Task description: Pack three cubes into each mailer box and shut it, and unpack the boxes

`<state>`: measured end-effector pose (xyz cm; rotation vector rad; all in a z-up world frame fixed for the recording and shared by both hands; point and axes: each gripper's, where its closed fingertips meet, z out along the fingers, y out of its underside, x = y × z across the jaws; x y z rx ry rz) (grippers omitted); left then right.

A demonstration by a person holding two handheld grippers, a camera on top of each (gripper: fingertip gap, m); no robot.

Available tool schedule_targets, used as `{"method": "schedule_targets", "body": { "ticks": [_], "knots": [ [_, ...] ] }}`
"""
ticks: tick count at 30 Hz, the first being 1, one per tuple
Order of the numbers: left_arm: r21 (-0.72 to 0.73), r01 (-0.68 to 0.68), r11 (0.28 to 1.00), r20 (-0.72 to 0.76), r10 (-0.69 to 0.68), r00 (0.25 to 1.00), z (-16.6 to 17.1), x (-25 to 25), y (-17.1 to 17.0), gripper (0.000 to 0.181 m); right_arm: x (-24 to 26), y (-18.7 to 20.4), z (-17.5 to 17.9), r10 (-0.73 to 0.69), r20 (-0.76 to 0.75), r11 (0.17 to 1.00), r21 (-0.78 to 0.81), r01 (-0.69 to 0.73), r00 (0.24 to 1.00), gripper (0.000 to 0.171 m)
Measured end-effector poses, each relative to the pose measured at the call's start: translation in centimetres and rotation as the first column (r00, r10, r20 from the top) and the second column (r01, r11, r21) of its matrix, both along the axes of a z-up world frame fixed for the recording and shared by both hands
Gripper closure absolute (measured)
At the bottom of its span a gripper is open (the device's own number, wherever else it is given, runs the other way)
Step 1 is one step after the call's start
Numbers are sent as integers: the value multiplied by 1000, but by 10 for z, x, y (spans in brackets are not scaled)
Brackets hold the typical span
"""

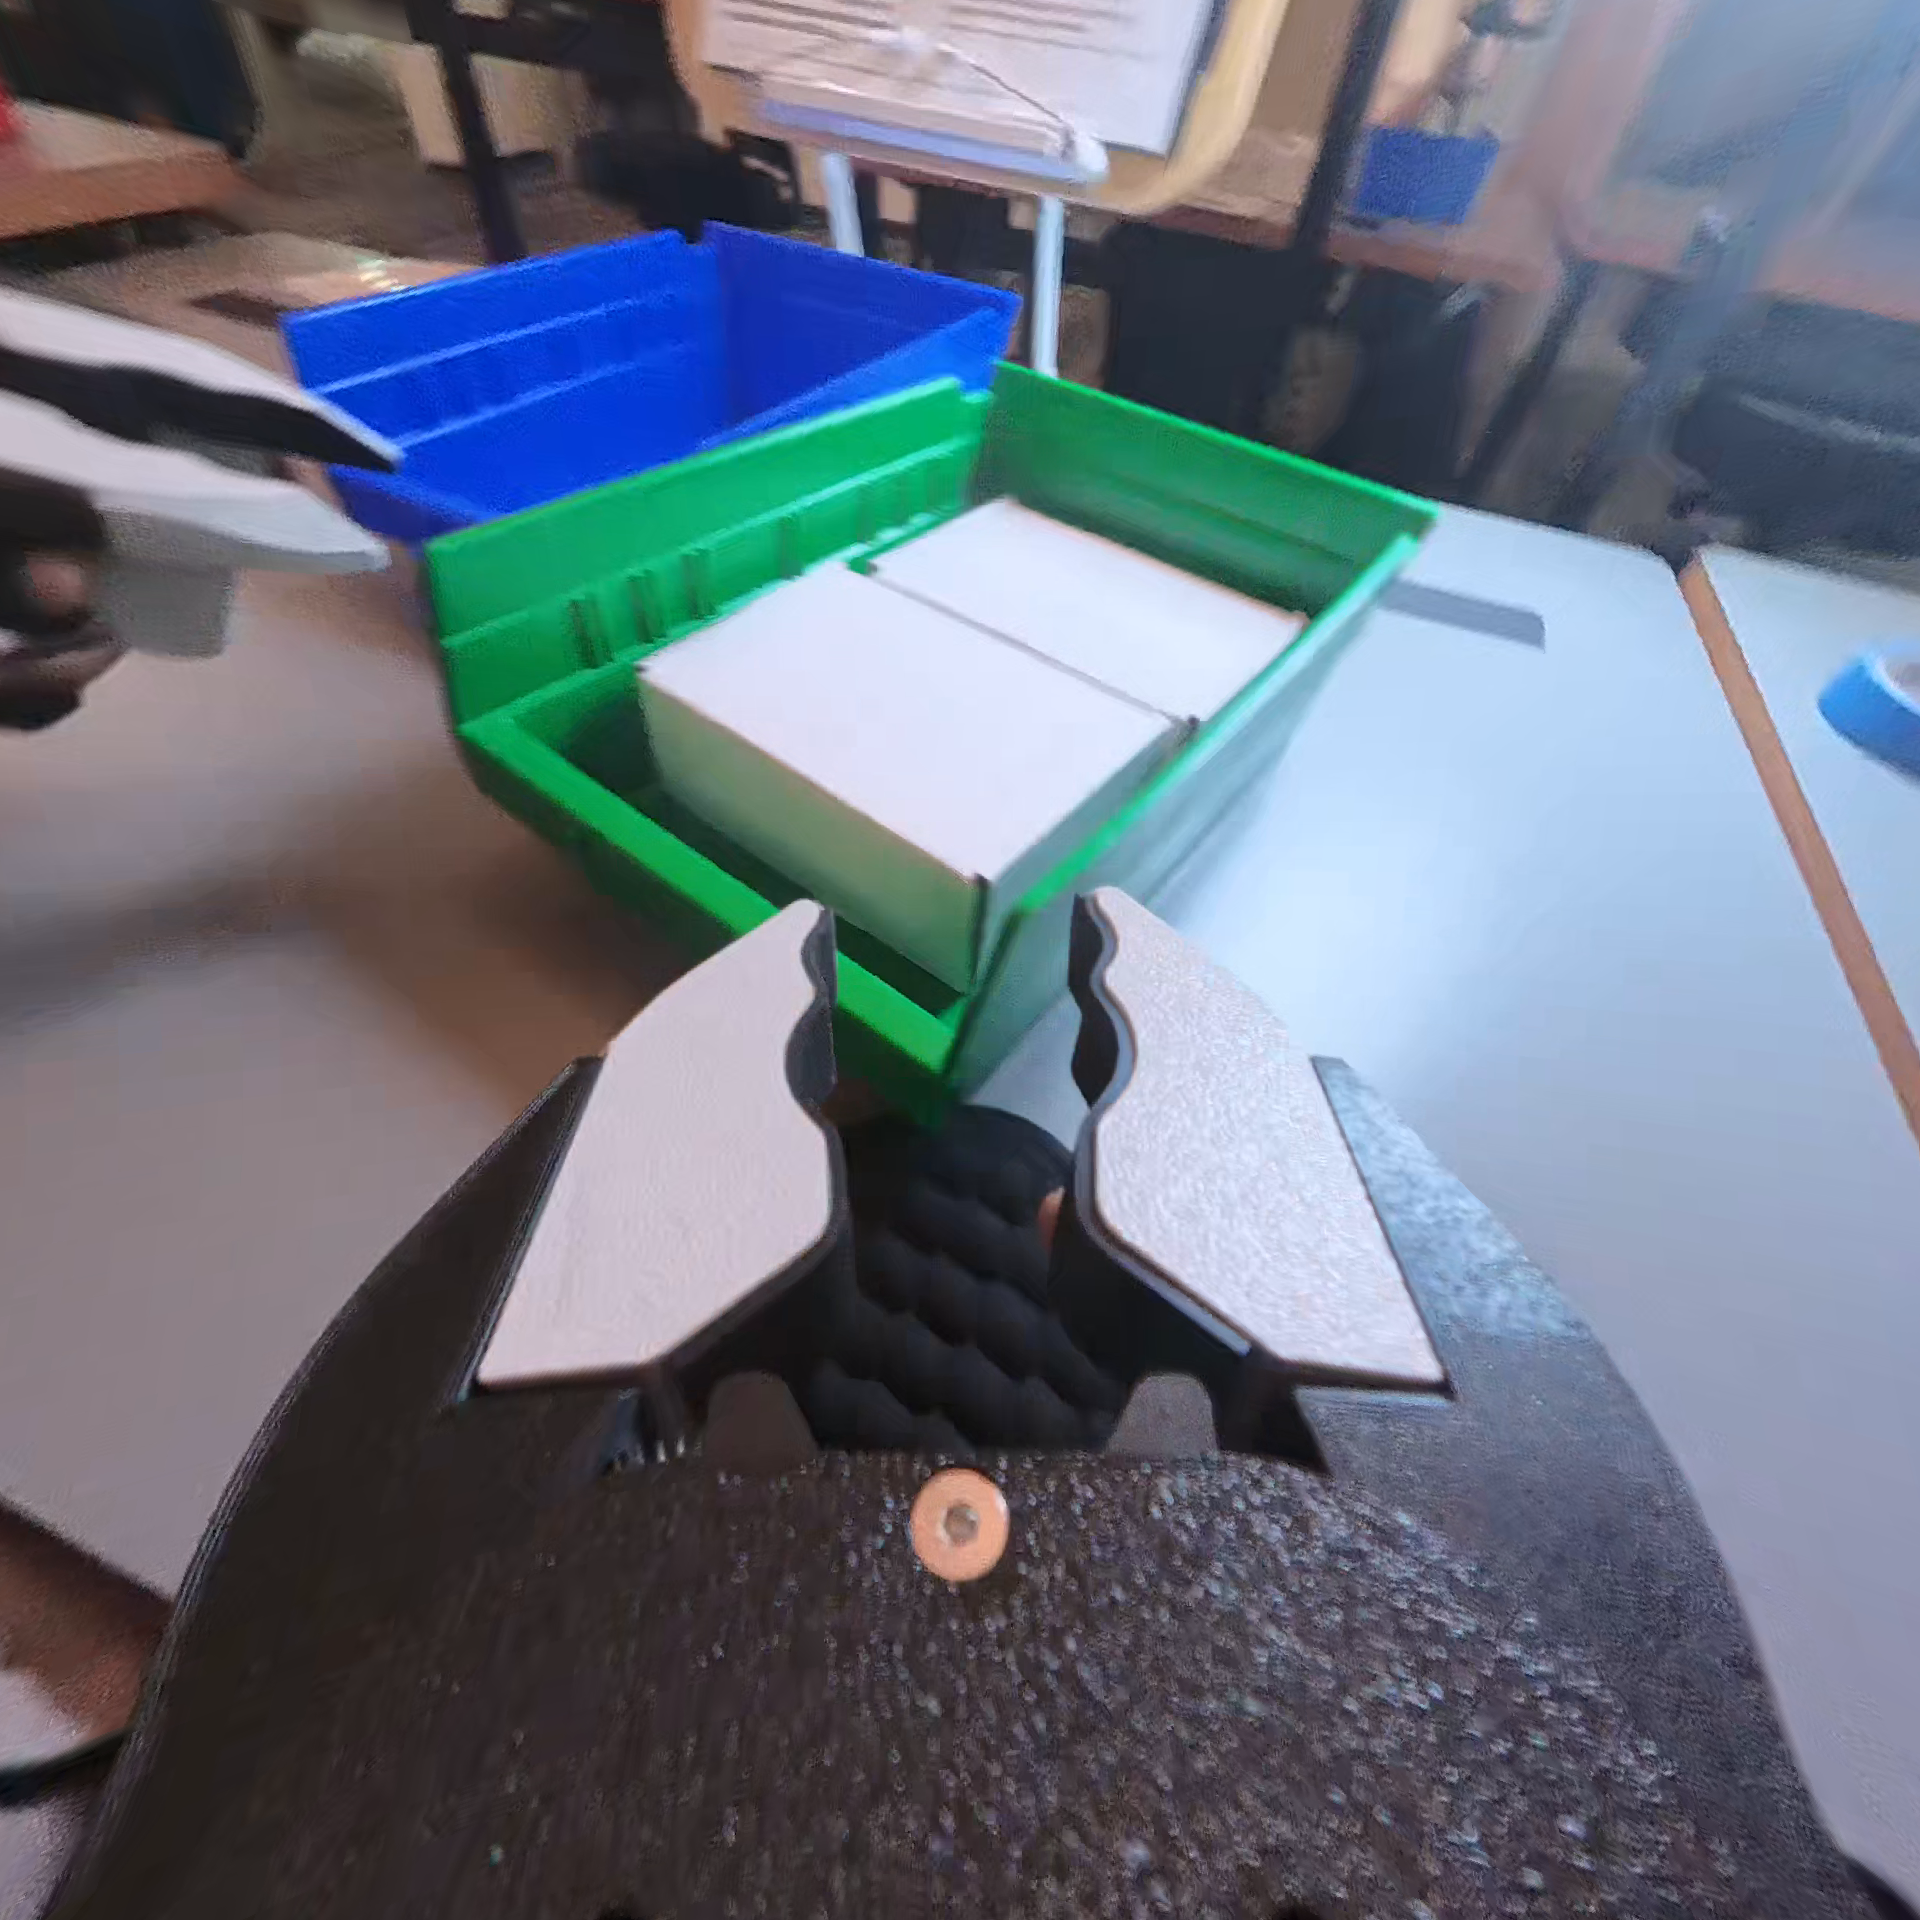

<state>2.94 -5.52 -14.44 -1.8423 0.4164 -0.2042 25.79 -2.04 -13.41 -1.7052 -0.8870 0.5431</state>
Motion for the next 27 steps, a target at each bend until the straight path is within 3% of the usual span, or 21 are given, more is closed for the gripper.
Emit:
{"method": "schedule_targets", "body": {
  "ticks": [1,4,5,6,8,10,12,17,21,24,27],
  "knots": [
    [0,-25,1000,21,25,999,-3,8,2,135,5,9,-9,-48,-28,998,-39,47,998,127],
    [-59,-72,996,92,77,993,-18,32,14,131,-6,26,-29,-96,-16,989,-116,94,995,123],
    [-83,-102,991,92,110,990,-24,36,21,131,-12,33,-32,-107,11,988,-111,108,994,125],
    [-86,-142,986,56,147,987,-30,37,29,133,-16,40,-33,-130,34,987,-91,132,991,140],
    [-52,-183,982,-30,181,983,-37,42,42,149,-15,54,-34,-213,73,975,-43,216,974,155],
    [-10,-253,968,-65,251,966,-34,42,47,162,-8,60,-31,-318,114,948,53,314,941,156],
    [18,-252,968,-24,253,967,-25,45,40,165,-7,50,-18,-308,78,949,95,300,948,158],
    [177,-230,957,4,233,973,41,49,-3,171,0,11,53,-277,7,923,278,264,961,163],
    [342,-262,903,-16,284,959,102,37,-52,171,-16,-28,110,-193,-107,891,398,220,975,163],
    [406,-306,861,-51,356,933,134,10,-90,170,-49,-53,140,-64,-172,899,419,132,983,163],
    [411,-388,825,-149,480,864,143,-31,-126,170,-100,-70,151,68,-188,914,406,14,980,162]
  ]
}}
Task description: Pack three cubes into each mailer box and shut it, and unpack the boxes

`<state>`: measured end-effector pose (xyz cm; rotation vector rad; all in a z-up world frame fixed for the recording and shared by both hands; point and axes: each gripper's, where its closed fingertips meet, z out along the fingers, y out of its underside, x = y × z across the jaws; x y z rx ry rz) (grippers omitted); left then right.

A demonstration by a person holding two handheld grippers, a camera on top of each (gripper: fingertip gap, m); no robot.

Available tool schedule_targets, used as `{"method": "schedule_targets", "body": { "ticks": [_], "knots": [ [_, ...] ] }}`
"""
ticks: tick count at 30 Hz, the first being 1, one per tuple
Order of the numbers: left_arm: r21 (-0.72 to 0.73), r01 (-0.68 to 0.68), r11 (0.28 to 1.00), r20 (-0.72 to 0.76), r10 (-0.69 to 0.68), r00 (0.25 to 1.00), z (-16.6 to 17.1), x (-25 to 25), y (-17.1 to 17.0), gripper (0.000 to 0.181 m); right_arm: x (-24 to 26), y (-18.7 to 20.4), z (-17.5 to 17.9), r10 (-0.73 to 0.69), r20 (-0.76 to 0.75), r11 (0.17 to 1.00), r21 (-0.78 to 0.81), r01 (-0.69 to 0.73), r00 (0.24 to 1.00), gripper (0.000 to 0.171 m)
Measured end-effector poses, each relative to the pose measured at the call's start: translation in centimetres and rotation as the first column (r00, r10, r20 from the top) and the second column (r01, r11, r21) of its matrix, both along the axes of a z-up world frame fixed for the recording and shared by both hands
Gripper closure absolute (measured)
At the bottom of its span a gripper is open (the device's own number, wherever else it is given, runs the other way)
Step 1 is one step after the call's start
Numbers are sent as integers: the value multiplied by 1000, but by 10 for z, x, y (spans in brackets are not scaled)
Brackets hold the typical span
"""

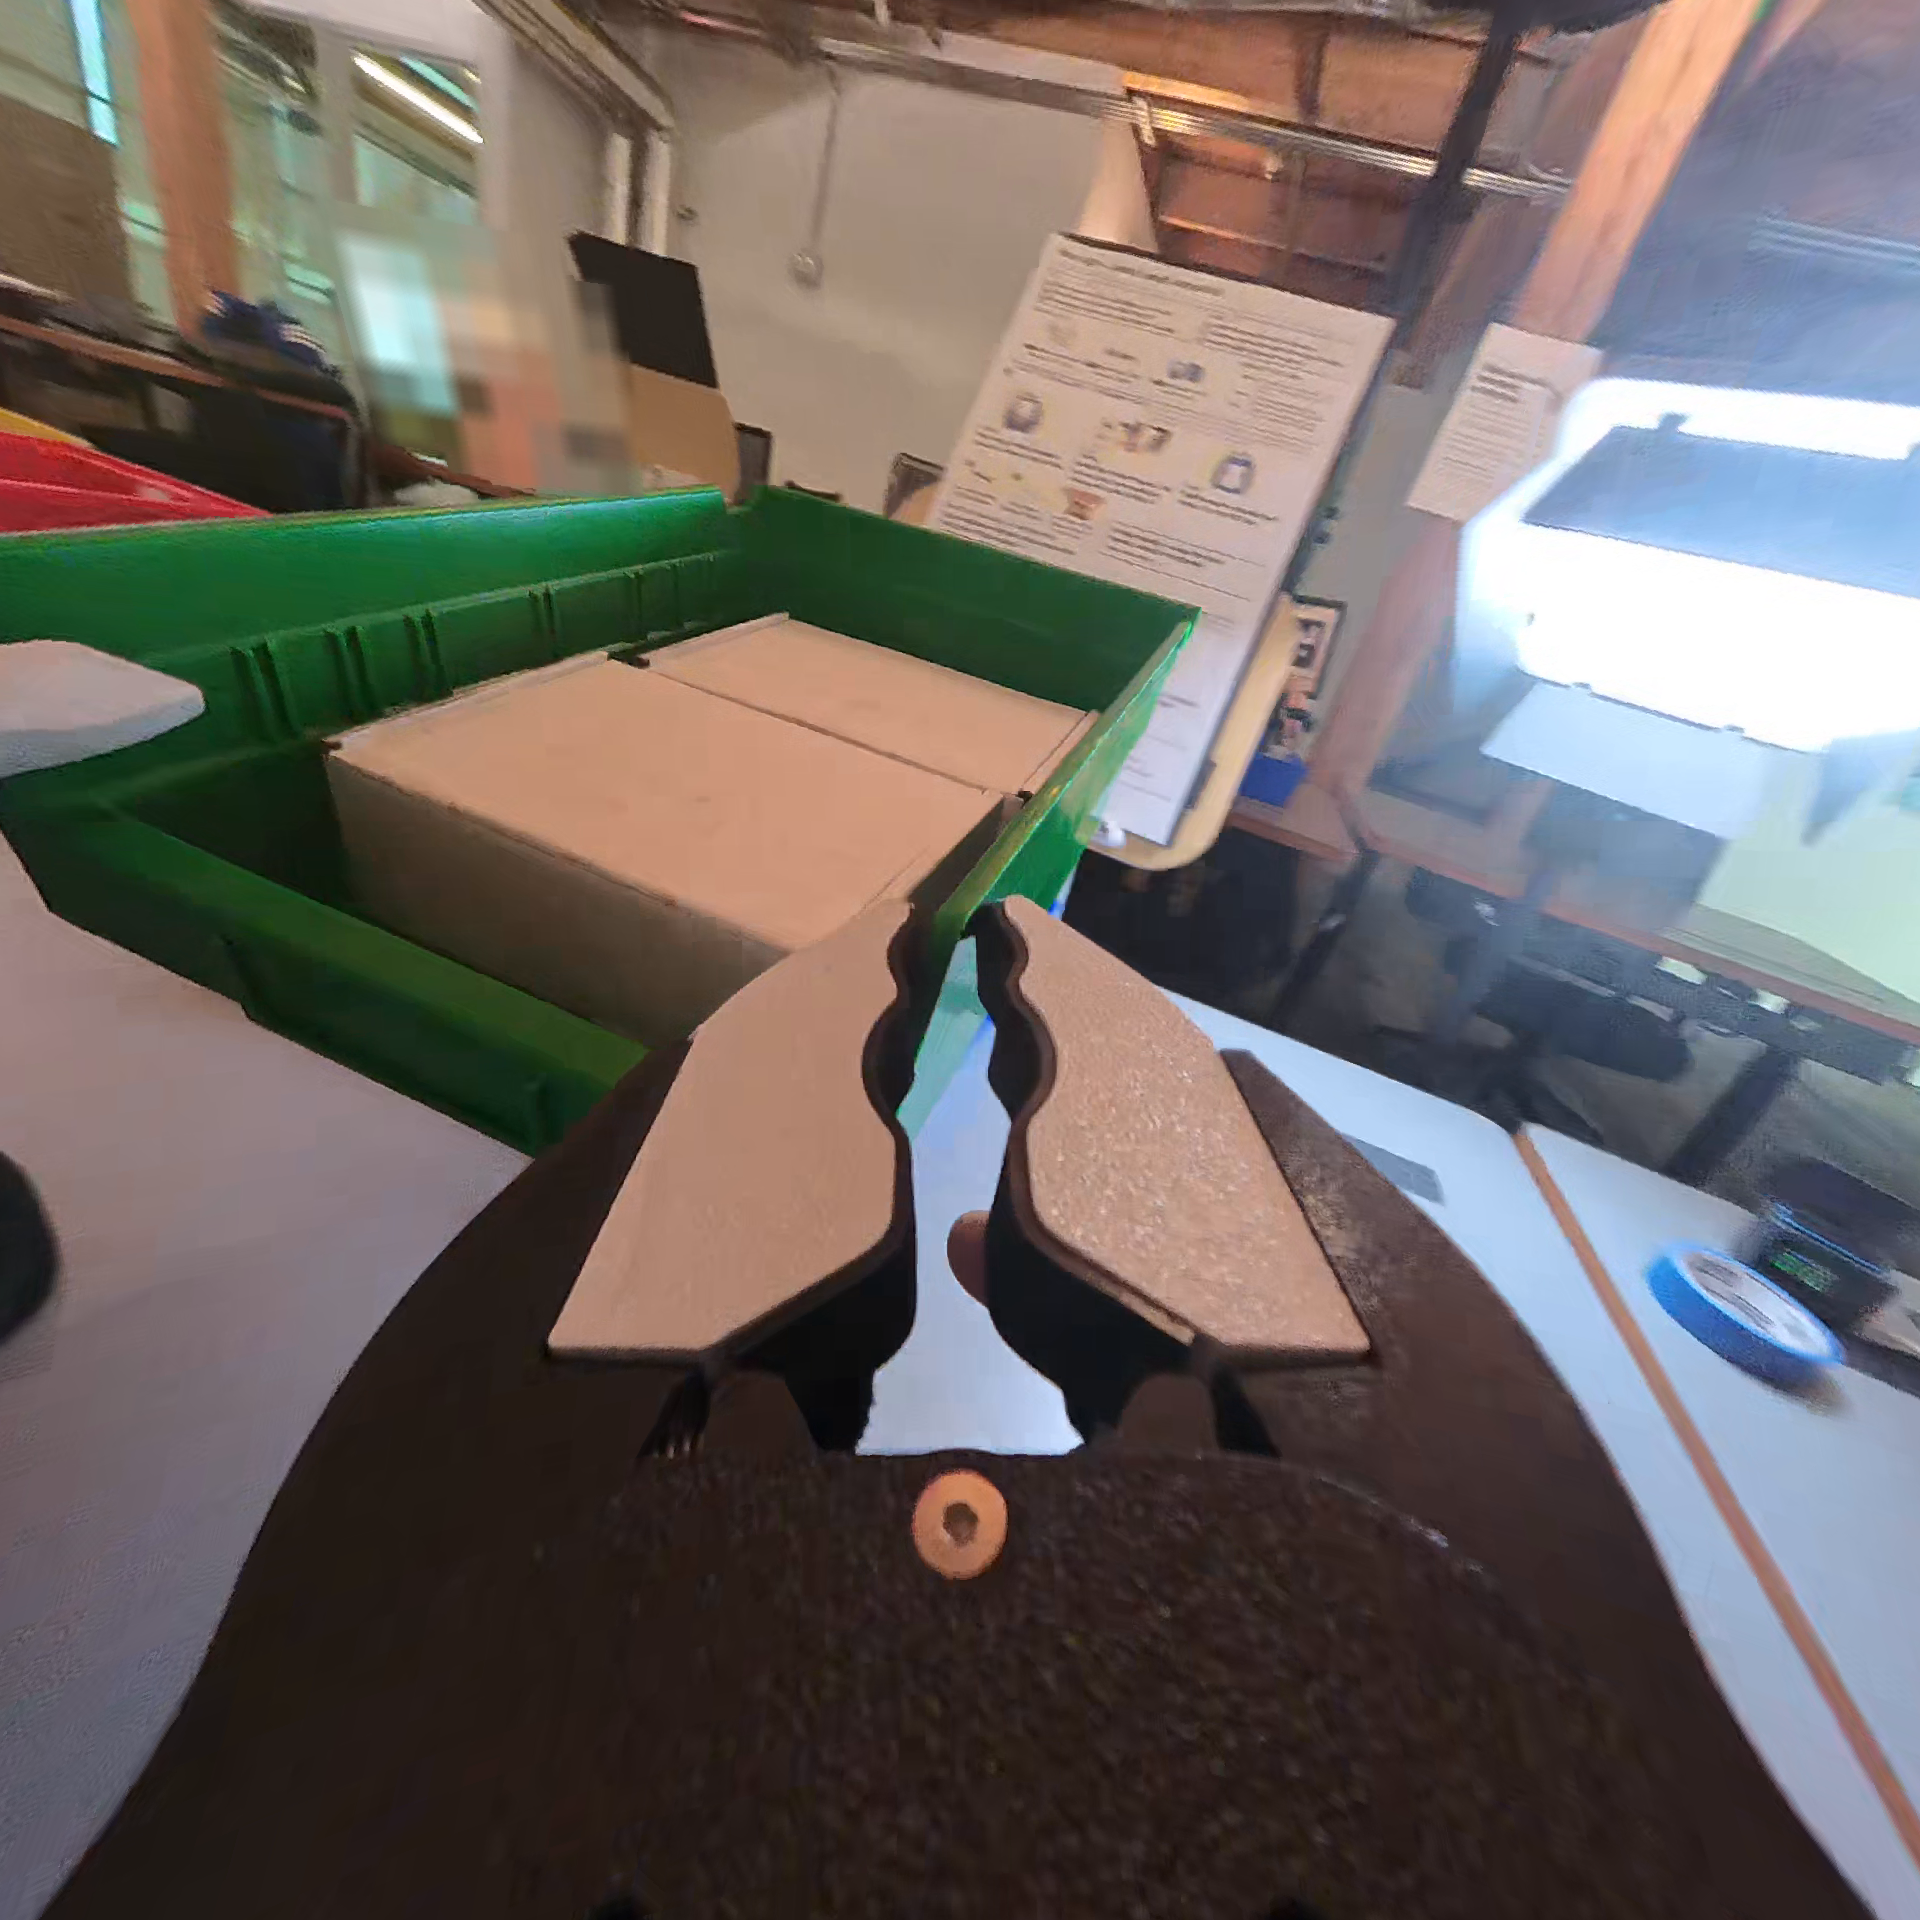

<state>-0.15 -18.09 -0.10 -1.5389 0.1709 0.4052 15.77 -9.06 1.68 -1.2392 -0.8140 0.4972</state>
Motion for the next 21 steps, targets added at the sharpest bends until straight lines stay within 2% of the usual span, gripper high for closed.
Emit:
{"method": "schedule_targets", "body": {
  "ticks": [4,8,13,17,21],
  "knots": [
    [-73,-160,984,-89,153,984,1,-59,-46,170,-75,-23,-8,175,9,984,-30,-175,985,162],
    [-183,-255,949,-145,231,962,-4,-105,-90,170,-139,-50,-33,341,6,935,-100,-339,940,160],
    [-404,-370,837,-198,315,928,-36,-156,-139,169,-207,-88,-78,548,33,820,-218,-529,836,158],
    [-568,-397,721,-196,351,916,-91,-191,-148,168,-244,-91,-122,598,107,783,-290,-550,795,157],
    [-599,-352,720,-103,366,925,-131,-213,-126,165,-267,-62,-141,548,201,825,-291,-485,812,156]
  ]
}}
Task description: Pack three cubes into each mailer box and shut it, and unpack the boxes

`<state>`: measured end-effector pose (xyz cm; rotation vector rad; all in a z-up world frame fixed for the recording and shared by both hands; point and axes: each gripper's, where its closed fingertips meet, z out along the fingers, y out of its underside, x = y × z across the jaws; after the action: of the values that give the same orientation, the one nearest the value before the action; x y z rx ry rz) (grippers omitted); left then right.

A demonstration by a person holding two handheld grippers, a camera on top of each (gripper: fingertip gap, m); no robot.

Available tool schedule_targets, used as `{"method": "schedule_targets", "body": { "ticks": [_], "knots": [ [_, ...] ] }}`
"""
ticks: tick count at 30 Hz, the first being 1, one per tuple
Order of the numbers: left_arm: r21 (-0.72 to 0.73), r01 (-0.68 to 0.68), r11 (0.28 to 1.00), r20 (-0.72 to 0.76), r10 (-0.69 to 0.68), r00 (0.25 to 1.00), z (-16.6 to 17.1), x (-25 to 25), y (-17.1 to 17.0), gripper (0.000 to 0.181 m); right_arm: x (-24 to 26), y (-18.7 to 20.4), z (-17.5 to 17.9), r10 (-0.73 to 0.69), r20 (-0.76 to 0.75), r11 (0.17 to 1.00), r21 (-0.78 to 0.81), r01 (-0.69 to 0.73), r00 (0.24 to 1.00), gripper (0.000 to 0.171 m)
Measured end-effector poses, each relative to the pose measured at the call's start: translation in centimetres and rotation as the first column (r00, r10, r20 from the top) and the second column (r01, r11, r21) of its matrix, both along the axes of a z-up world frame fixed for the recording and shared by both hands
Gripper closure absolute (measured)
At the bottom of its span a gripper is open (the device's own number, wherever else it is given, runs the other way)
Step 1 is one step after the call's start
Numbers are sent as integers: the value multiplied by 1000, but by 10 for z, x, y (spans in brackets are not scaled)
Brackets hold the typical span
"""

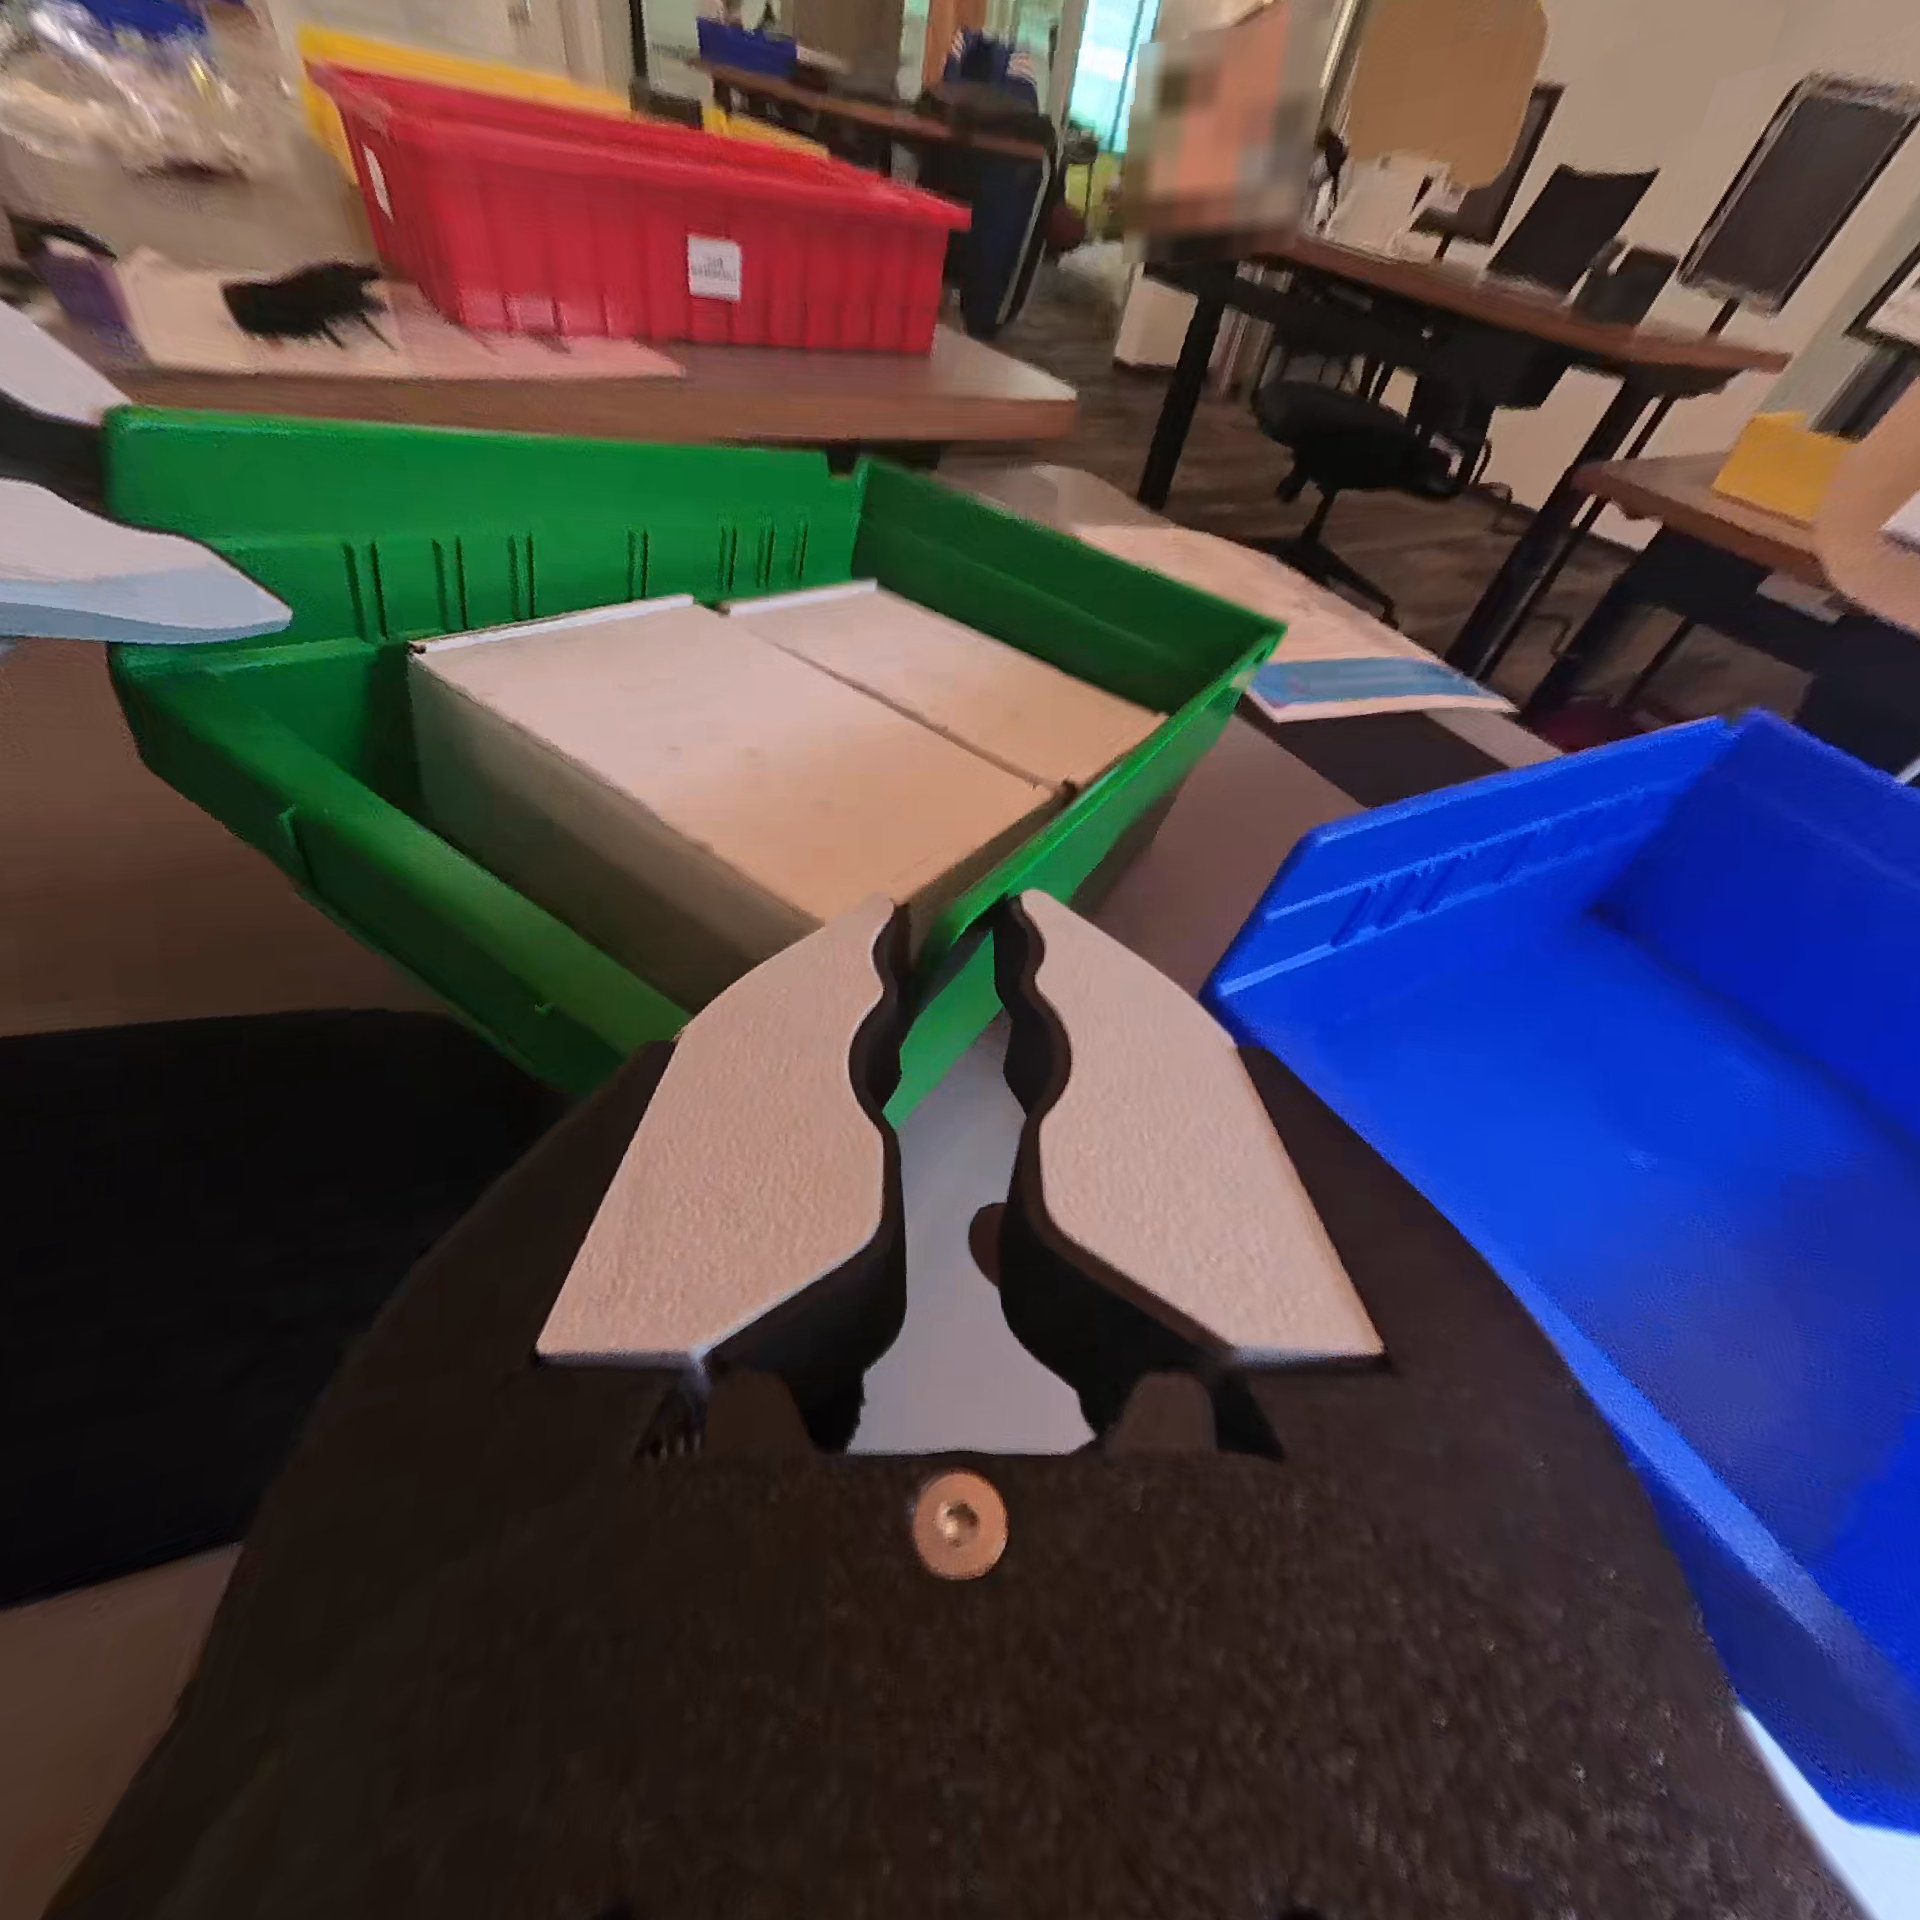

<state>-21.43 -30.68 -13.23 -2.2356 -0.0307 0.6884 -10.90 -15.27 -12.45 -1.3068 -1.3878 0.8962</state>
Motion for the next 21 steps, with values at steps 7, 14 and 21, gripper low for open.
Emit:
{"method": "schedule_targets", "body": {
  "ticks": [7,14,21],
  "knots": [
    [48,-103,994,-3,104,995,-46,-45,33,164,9,29,-21,100,214,992,55,-114,972,142],
    [188,78,979,-128,-55,990,31,-9,33,137,37,99,-55,-99,623,894,398,-206,776,108],
    [-263,376,888,-100,-413,905,-47,45,94,120,22,141,-91,-269,727,710,593,-381,631,139]
  ]
}}
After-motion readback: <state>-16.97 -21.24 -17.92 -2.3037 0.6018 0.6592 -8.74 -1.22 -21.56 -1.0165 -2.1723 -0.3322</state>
